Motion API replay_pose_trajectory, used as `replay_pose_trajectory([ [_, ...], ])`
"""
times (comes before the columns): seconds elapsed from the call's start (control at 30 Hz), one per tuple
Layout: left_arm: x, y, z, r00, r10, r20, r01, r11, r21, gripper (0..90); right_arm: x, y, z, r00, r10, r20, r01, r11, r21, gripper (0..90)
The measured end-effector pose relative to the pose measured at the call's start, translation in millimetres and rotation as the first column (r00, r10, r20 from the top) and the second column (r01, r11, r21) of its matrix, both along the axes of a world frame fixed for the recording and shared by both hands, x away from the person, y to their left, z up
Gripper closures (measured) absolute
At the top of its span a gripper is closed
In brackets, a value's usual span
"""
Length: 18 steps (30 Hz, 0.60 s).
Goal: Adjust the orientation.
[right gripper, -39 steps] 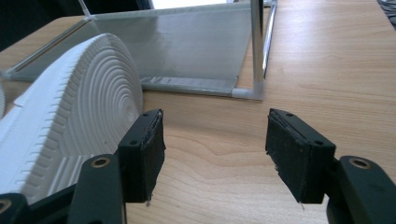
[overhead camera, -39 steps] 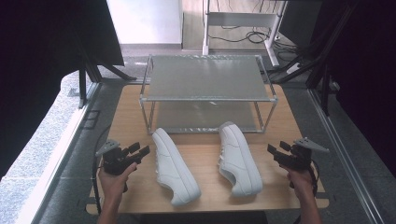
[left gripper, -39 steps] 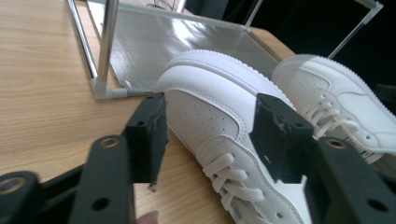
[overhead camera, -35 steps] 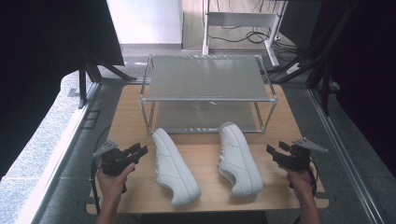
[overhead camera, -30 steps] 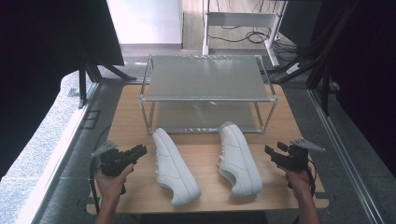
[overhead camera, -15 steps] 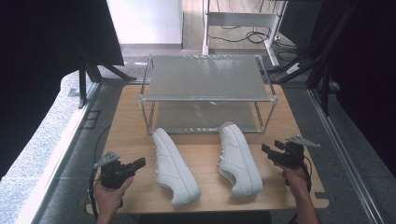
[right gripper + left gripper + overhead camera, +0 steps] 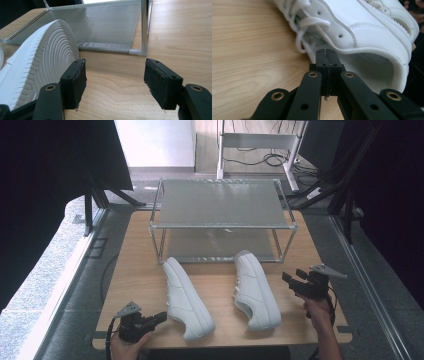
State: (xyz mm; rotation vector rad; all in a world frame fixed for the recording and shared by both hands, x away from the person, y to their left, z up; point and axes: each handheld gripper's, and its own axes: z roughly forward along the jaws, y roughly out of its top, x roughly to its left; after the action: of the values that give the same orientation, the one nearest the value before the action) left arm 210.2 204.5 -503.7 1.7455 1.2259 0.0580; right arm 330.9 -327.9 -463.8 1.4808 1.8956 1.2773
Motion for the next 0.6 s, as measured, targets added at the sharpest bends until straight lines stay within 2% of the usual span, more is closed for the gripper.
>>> replay_pose_trajectory([
  [0.2,5.5,-11.5,-0.5,0.9992,-0.039,-0.005,0.039,0.9992,0.001,90.0,-1.5,-4.0,-1.5,0.9999,-0.010,-0.010,0.010,1.000,-0.004,34.4],
  [0.6,17.8,-27.3,0.7,0.9977,-0.068,0.005,0.068,0.9975,0.017,90.0,-4.4,-11.7,-1.8,0.9991,-0.042,-0.007,0.042,0.999,-0.002,34.5],
])
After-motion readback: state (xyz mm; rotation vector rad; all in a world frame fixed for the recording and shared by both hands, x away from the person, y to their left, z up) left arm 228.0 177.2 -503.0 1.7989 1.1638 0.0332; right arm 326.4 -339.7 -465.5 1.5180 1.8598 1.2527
